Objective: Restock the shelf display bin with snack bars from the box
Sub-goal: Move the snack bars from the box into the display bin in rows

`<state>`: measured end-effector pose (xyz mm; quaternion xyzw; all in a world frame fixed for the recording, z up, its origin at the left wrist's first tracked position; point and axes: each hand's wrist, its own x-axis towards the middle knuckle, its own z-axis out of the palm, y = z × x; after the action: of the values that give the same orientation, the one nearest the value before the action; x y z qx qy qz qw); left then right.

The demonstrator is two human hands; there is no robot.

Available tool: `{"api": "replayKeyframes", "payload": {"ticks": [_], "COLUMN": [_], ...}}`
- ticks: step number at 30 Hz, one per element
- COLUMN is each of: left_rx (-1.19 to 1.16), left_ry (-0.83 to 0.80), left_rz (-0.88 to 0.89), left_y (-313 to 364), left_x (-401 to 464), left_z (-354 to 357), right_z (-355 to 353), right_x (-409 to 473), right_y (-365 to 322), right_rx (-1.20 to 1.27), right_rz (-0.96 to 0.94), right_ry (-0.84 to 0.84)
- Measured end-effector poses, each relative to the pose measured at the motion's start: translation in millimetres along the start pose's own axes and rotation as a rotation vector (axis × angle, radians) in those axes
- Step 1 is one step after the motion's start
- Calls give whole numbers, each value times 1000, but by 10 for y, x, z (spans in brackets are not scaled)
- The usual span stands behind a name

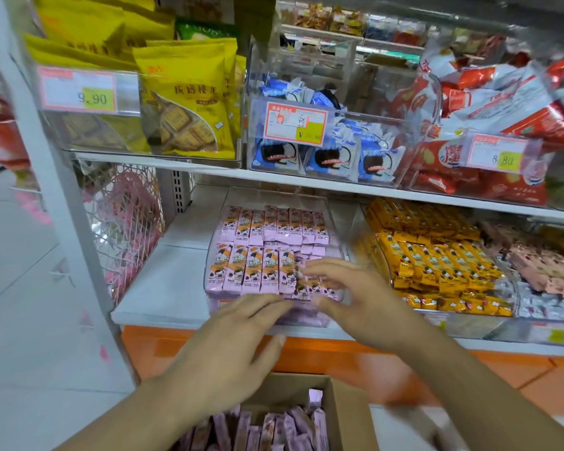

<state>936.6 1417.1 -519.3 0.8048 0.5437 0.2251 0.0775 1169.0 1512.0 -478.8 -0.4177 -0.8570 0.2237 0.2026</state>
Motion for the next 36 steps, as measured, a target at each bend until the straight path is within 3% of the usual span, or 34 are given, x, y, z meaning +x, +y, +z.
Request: {"api": "replayKeyframes", "payload": {"ticks": [4,10,14,22,28,32,36], "left_rx": [-125,-152,-174,-488,-550,-752,-983], "left_ry": [-152,-442,-520,-668,-708,-779,-702], "left_rz": [-24,-188,-313,-418,-470,-658,-851], "left_y": [102,-202,-376,-603,-501,-495,-414], "left_x": [-242,-427,-419,-393,-207,-233,-182], "left_z": [275,1130,1962,3321,3574,3622,3552], "right_z": [-154,499,1191,1949,1985,2004,1990], "right_x": [-240,-963,-1302,-1565,-1562,-1571,-1577], "right_y": [176,1192,1720,2187,2216,2214,2170], "right_rx": [185,57,34,274,338,338,346], "right_rz": [106,300,295,317,350,386,396], "right_ry": [-111,-308,-298,-179,-163,-155,-153]}}
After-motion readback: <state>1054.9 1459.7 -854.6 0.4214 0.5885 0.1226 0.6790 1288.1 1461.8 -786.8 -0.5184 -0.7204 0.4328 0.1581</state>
